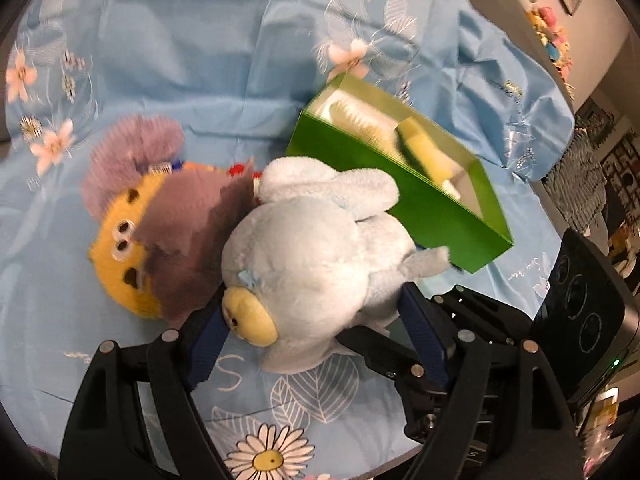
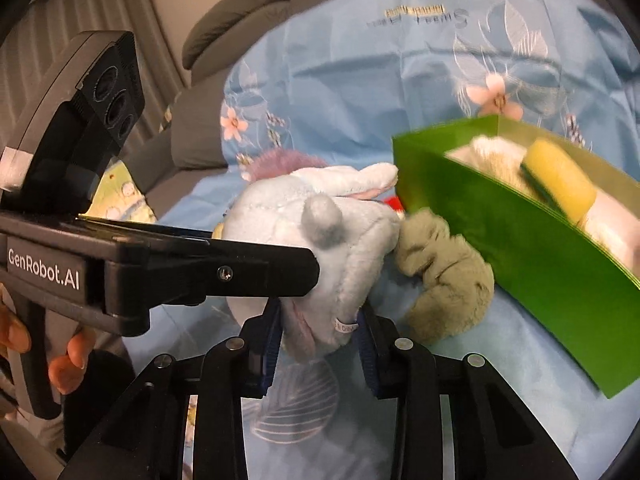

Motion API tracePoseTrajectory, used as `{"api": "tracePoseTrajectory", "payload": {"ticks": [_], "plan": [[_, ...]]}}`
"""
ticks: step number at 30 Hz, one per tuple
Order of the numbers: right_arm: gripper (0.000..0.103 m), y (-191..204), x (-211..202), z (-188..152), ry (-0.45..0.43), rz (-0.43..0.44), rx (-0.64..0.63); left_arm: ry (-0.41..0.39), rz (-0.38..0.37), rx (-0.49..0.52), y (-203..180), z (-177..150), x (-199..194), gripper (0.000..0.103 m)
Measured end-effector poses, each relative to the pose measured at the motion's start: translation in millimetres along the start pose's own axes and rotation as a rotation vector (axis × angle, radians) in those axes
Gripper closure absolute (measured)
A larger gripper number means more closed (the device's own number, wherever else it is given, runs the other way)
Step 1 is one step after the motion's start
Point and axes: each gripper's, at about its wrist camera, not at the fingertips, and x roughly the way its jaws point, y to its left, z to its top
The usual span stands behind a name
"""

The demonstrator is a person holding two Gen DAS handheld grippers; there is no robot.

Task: Organize soft objects
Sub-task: 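Carry the elephant with the right gripper and release it into the box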

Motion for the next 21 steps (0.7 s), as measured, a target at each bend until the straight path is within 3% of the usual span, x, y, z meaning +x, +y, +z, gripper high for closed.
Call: {"api": "tracePoseTrajectory", "payload": {"ticks": [5, 11, 21], "plan": [[0.067, 18, -18, 12, -0.067, -0.006, -0.016, -0.059, 0.024, 0.052, -11, 4, -28, 0.023], [0.067, 26, -41, 30, -0.137, -0.043, -0.045, -0.088, -0.004, 0.082, -21, 21, -49, 0.023], [0.067, -12, -74, 60, -0.213, -0.136, -0.010, -0.065, -0.063, 0.155, -72, 72, -30, 0.023]]}}
